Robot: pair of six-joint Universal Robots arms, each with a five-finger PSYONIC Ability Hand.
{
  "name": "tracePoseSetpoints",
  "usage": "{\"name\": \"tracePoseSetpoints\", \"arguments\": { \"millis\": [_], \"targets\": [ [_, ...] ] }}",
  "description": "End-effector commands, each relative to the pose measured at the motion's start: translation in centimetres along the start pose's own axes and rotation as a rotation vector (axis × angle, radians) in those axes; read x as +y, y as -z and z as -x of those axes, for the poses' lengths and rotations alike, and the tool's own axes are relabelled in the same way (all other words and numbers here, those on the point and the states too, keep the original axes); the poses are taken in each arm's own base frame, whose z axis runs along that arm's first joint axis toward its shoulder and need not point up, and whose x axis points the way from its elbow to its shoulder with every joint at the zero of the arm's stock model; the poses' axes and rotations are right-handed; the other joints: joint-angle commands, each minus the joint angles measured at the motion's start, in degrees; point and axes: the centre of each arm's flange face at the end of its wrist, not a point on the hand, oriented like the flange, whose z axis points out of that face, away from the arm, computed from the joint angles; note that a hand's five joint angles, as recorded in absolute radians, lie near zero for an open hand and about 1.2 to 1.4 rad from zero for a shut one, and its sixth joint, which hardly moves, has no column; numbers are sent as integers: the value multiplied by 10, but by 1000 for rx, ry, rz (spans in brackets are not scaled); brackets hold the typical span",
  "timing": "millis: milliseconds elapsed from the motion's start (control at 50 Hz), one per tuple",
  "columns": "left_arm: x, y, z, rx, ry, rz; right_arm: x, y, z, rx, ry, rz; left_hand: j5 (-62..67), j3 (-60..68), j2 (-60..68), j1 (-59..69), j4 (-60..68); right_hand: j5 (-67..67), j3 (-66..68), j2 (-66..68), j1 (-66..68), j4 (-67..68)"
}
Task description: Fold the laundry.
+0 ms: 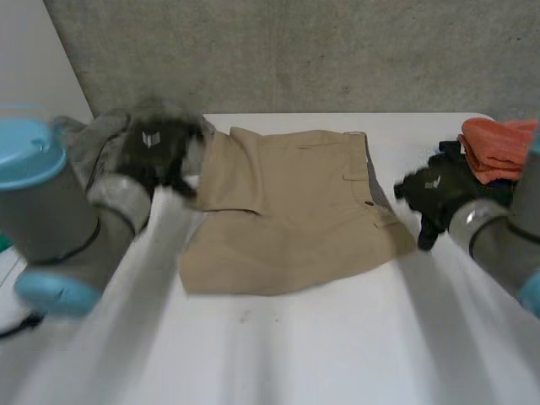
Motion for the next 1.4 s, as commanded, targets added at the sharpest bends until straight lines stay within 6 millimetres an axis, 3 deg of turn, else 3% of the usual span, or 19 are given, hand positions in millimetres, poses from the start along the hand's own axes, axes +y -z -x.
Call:
{"name": "tracePoseSetpoints", "arguments": {
  "millis": [20, 80, 240, 320, 460, 520, 540, 600, 660, 740, 880, 980, 1080, 1120, 1180, 1220, 1320, 1380, 1400],
  "targets": [
    [53, 75, -24, 101, 11, 373, 29, 10, 25, -139, 32, 12, 197, 200, 199, 192, 198, 112, 115, 116, 111, 116],
    [63, 83, -26, 107, 8, 411, 31, 5, 27, -149, 33, -23, 218, 221, 220, 212, 219, 122, 125, 126, 121, 126],
    [84, 78, -29, 118, 12, 439, 43, -26, 34, -143, 49, -90, 25, 28, 27, 19, 26, 100, 104, 104, 100, 104],
    [95, 68, -30, 118, 9, 447, 48, -36, 35, -150, 47, -86, -63, -60, -61, -68, -61, 95, 99, 99, 94, 99],
    [104, 39, -31, 106, 3, 404, 50, -44, 39, -156, 49, -85, -55, -52, -53, -60, -53, 122, 125, 125, 121, 126],
    [105, 28, -32, 104, 2, 384, 49, -46, 38, -151, 49, -93, 4, 7, 6, -1, 5, 216, 219, 219, 215, 220],
    [105, 26, -31, 103, 2, 376, 47, -47, 37, -143, 52, -106, 36, 39, 38, 30, 37, 313, 316, 316, 312, 317],
    [108, 17, -32, 102, 1, 355, 45, -49, 35, -128, 59, -120, 246, 249, 248, 240, 247, 526, 530, 530, 526, 530],
    [105, 14, -40, 117, -6, 330, 41, -49, 32, -108, 65, -138, 485, 488, 487, 479, 486, 527, 530, 530, 526, 531],
    [99, 20, -53, 148, -19, 312, 43, -47, 28, -94, 56, -122, 541, 544, 543, 535, 542, 527, 530, 530, 526, 531],
    [57, 40, -43, 96, -31, 254, 27, -20, 17, -66, 55, -81, 541, 544, 543, 535, 542, 527, 530, 530, 526, 531],
    [28, 79, -39, 126, -127, 324, 11, 10, 8, -78, 49, -18, 541, 544, 543, 535, 542, 527, 530, 530, 526, 531],
    [18, 123, -35, 179, -227, 475, 5, 55, 6, -138, 75, 132, 541, 544, 543, 535, 542, 527, 530, 530, 526, 531],
    [18, 144, -36, 214, -251, 558, 5, 83, 10, -198, 127, 211, 541, 544, 543, 535, 542, 527, 530, 530, 526, 531],
    [20, 162, -43, 274, -259, 614, 9, 112, 15, -271, 210, 279, 541, 544, 543, 535, 542, 527, 530, 530, 526, 531],
    [20, 175, -53, 346, -264, 637, 11, 120, 18, -291, 236, 285, 541, 544, 543, 535, 542, 527, 530, 530, 526, 531],
    [13, 161, -58, 351, -263, 553, 8, 114, 16, -242, 249, 232, 541, 544, 543, 535, 542, 527, 530, 530, 526, 531],
    [8, 131, -59, 313, -261, 441, 4, 97, 8, -169, 216, 180, 541, 544, 543, 535, 542, 527, 530, 530, 526, 531],
    [7, 121, -59, 300, -261, 409, 3, 78, 4, -134, 191, 153, 541, 544, 543, 535, 542, 527, 530, 530, 526, 531]
  ]
}}
